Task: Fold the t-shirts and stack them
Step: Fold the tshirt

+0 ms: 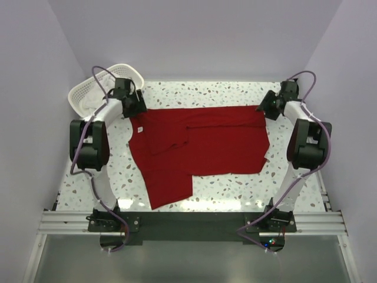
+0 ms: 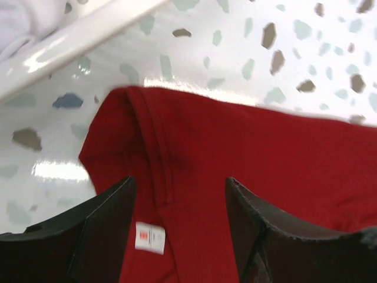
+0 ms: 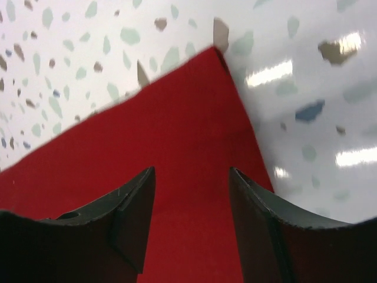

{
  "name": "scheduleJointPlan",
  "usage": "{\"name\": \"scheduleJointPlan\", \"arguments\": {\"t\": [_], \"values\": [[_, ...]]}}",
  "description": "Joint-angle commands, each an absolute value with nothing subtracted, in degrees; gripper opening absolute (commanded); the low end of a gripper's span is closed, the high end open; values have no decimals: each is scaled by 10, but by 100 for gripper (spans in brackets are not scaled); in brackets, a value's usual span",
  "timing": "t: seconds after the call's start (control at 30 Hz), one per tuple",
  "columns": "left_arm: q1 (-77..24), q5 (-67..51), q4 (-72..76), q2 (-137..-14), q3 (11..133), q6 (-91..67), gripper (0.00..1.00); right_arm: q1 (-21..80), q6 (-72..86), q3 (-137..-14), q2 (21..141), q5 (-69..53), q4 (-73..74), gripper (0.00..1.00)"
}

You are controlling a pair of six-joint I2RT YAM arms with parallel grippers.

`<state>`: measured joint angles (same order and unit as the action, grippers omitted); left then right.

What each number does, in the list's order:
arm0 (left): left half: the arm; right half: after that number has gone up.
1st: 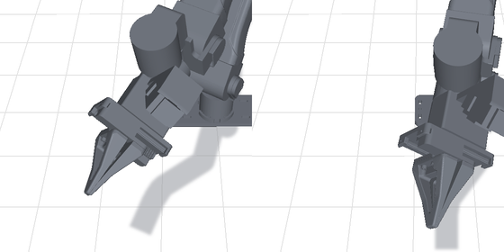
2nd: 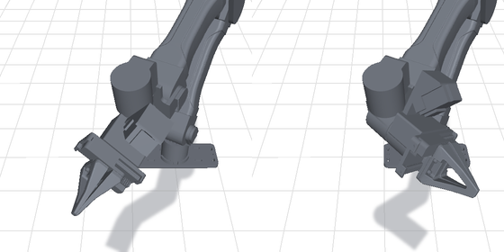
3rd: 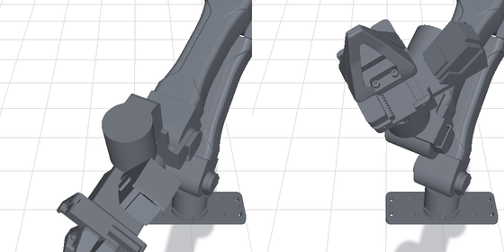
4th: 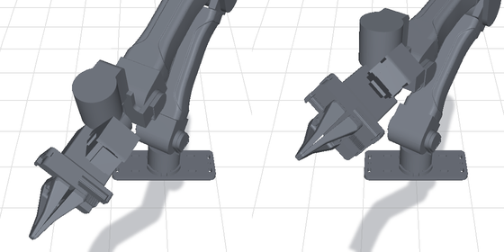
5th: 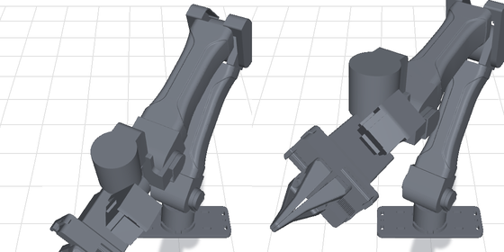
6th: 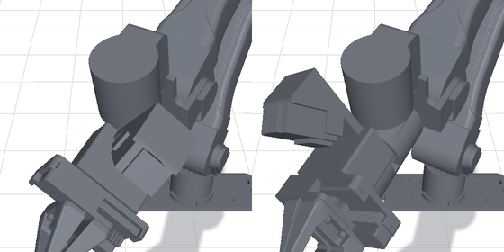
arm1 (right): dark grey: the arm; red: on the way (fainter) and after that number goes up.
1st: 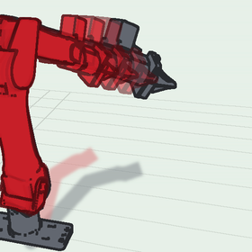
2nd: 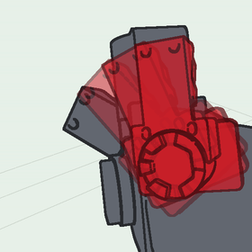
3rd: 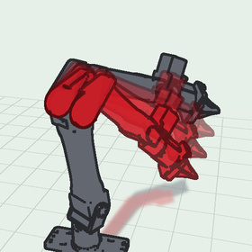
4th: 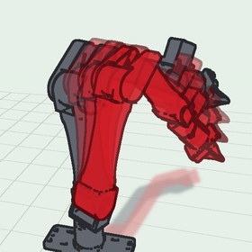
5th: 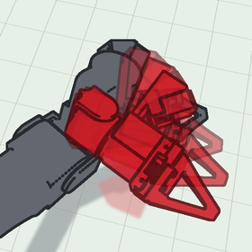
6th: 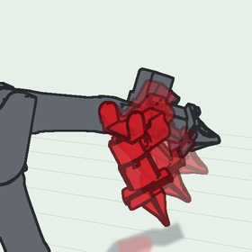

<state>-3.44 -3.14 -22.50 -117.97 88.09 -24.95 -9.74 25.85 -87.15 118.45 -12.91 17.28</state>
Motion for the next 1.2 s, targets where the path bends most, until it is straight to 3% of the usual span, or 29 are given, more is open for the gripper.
{"name": "scheduleJointPlan", "arguments": {"t": [0.0, 0.23, 0.43, 0.7, 1.17], "values": [[-44, -29, -230, -1038, 836, -256, 69, -75, 221, -827, 1057, -74, 228, 56], [-47, 19, -229, -777, 596, -237, 74, -62, 207, -661, 894, 22, 300, 54], [-51, 25, -209, -631, 444, -225, 74, -62, 214, -551, 774, 81, 374, 47], [-60, 7, -178, -620, 391, -214, 73, -63, 213, -492, 729, 84, 409, 40], [-59, -11, -178, -641, 394, -208, 73, -62, 239, -454, 803, 19, 309, 38]]}}
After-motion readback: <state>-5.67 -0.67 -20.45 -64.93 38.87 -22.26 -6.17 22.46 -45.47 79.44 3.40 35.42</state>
